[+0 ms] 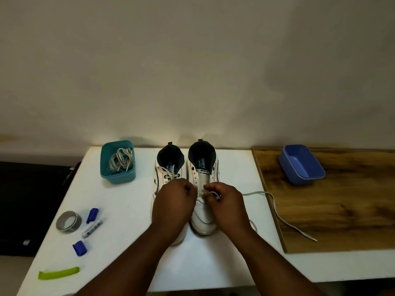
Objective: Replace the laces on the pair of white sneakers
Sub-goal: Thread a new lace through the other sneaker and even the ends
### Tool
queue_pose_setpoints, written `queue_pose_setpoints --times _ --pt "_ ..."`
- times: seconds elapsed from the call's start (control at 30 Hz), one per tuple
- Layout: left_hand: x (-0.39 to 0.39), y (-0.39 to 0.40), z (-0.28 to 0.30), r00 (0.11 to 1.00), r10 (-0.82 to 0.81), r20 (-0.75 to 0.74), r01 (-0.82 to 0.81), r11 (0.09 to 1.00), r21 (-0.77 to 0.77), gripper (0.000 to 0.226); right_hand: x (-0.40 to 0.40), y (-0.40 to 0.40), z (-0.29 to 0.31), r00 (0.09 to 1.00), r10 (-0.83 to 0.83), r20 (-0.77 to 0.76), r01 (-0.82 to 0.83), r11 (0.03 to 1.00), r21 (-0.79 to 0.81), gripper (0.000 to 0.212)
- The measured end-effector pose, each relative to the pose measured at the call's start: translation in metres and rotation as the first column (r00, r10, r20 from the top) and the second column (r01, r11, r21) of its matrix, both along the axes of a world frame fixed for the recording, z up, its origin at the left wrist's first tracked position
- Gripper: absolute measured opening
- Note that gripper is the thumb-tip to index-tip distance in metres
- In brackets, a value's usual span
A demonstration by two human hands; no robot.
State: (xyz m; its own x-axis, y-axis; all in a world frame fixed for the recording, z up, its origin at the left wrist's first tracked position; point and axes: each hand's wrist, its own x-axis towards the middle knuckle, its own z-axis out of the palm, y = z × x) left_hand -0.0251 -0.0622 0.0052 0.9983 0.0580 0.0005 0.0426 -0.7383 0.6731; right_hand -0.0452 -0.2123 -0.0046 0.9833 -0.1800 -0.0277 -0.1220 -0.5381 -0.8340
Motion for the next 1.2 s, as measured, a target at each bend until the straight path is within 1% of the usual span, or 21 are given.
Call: queue_pose_setpoints --times 0.07,0.13,0.2,0.27,0.33,0.4,0.47,0.57,0.63,0.77,0.9,0.97,1.07,1.13,1.2 --pt "0.002 -0.005 0.005 1.0 0.011 0.023 -0.013 0.995 0.1 0.046 -0.001 0.002 -0.003 0.999 0.048 0.015 -0.046 0.993 -0.107 0.015" --pt "0.006 -0.012 0.009 0.999 0.04 -0.009 -0.038 0.981 0.19 0.057 -0.002 0.002 -0.004 0.996 0.088 0.025 -0.081 0.977 -0.199 0.012" --pt "0.011 -0.017 0.009 0.997 0.071 -0.042 -0.058 0.966 0.251 0.058 -0.004 0.001 -0.003 0.995 0.102 0.022 -0.093 0.964 -0.25 0.013" --pt "0.014 -0.018 0.009 0.996 0.075 -0.057 -0.058 0.965 0.255 0.05 -0.006 0.001 -0.002 0.994 0.107 0.025 -0.096 0.957 -0.273 0.018" --pt "0.02 -0.013 0.008 0.997 0.044 -0.068 -0.031 0.982 0.186 0.038 -0.006 0.001 -0.002 0.994 0.103 0.043 -0.088 0.963 -0.256 0.018" --pt "0.026 -0.004 0.004 0.995 -0.012 -0.103 0.021 0.996 0.089 0.04 -0.004 0.0 -0.001 0.996 0.077 0.039 -0.07 0.984 -0.164 0.016" --pt "0.032 0.007 -0.002 0.983 -0.077 -0.169 0.073 0.997 -0.03 0.041 -0.001 -0.001 0.001 0.999 0.039 0.013 -0.038 0.997 -0.065 0.017" --pt "0.033 0.016 -0.01 0.962 -0.146 -0.23 0.096 0.972 -0.214 0.041 0.002 0.002 0.002 1.0 0.009 0.02 -0.009 1.0 -0.018 0.02" --pt "0.033 0.016 -0.012 0.959 -0.161 -0.234 0.095 0.958 -0.272 0.04 0.003 0.005 0.001 0.999 0.01 0.043 -0.008 0.998 -0.056 0.02" --pt "0.032 0.016 -0.012 0.955 -0.2 -0.218 0.137 0.952 -0.275 0.041 0.004 0.002 0.001 0.995 0.096 0.029 -0.086 0.969 -0.232 0.008" --pt "0.031 0.017 -0.011 0.95 -0.202 -0.237 0.124 0.944 -0.307 0.039 0.001 0.005 0.004 0.986 0.164 0.028 -0.142 0.92 -0.364 0.015" --pt "0.031 0.017 -0.011 0.95 -0.197 -0.241 0.109 0.936 -0.335 0.039 0.0 0.007 0.006 0.984 0.176 0.034 -0.143 0.885 -0.443 0.015" --pt "0.03 0.017 -0.011 0.952 -0.2 -0.233 0.118 0.938 -0.325 0.04 0.0 0.007 0.009 0.98 0.185 0.066 -0.118 0.821 -0.558 0.016" --pt "0.03 0.018 -0.011 0.951 -0.209 -0.229 0.131 0.941 -0.312 0.04 0.002 0.007 0.008 0.981 0.187 0.05 -0.123 0.804 -0.581 0.017" --pt "0.029 0.018 -0.01 0.952 -0.212 -0.222 0.14 0.943 -0.301 0.04 0.005 0.005 0.005 0.981 0.191 0.029 -0.15 0.846 -0.511 0.015"
